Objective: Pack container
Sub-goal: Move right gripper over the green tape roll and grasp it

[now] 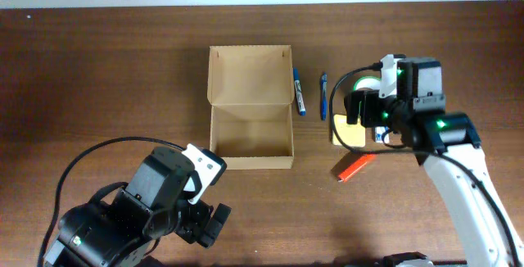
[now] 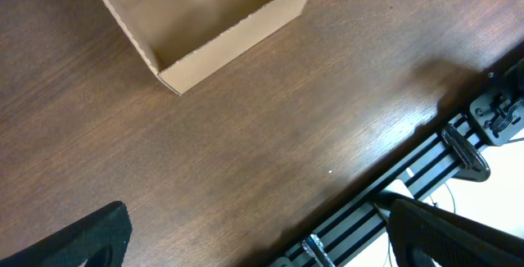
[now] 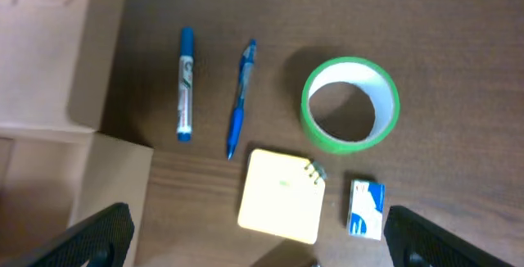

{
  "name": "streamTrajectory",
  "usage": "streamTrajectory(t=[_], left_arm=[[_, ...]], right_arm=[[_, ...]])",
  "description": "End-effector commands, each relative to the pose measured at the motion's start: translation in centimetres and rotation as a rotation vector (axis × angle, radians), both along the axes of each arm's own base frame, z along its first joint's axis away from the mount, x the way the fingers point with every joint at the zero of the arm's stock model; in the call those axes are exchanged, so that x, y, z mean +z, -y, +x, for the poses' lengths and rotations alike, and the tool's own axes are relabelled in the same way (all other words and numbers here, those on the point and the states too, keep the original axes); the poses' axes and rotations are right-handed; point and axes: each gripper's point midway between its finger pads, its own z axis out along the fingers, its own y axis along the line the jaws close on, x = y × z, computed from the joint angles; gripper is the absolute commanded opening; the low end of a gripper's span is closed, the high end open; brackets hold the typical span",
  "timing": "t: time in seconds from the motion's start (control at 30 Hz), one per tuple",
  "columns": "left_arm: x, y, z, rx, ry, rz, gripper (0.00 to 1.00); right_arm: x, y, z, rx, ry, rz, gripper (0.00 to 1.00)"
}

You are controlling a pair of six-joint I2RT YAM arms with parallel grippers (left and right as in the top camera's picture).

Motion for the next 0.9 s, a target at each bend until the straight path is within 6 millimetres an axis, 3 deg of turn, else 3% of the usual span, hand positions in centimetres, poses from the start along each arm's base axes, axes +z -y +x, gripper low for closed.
streamTrajectory(t=[0.0, 0.2, 0.3, 0.7, 0.87], left_arm=[[0.6, 0.2, -0.1, -0.002, 0.008, -0.021, 1.00], [0.6, 0.2, -0.1, -0.002, 0.008, -0.021, 1.00], [0.6, 0.2, -0.1, -0.002, 0.008, -0.021, 1.00], [0.6, 0.2, -0.1, -0.002, 0.008, -0.021, 1.00], [0.6, 0.2, -0.1, -0.002, 0.008, -0.021, 1.00]], right_arm=[[-1.3, 0.1, 1.8, 0.011, -0.014, -0.016, 0.99], [-4.0, -0.1, 5.3, 0.003, 0.004, -0.018, 0.99], [-5.6, 0.8, 6.7, -0.032, 0.007, -0.065, 0.99], [-12.3, 1.6, 8.1, -0.058, -0.096, -0.115, 0.99], [-14.0, 1.5, 8.6, -0.057, -0.110, -0.116, 0.97]])
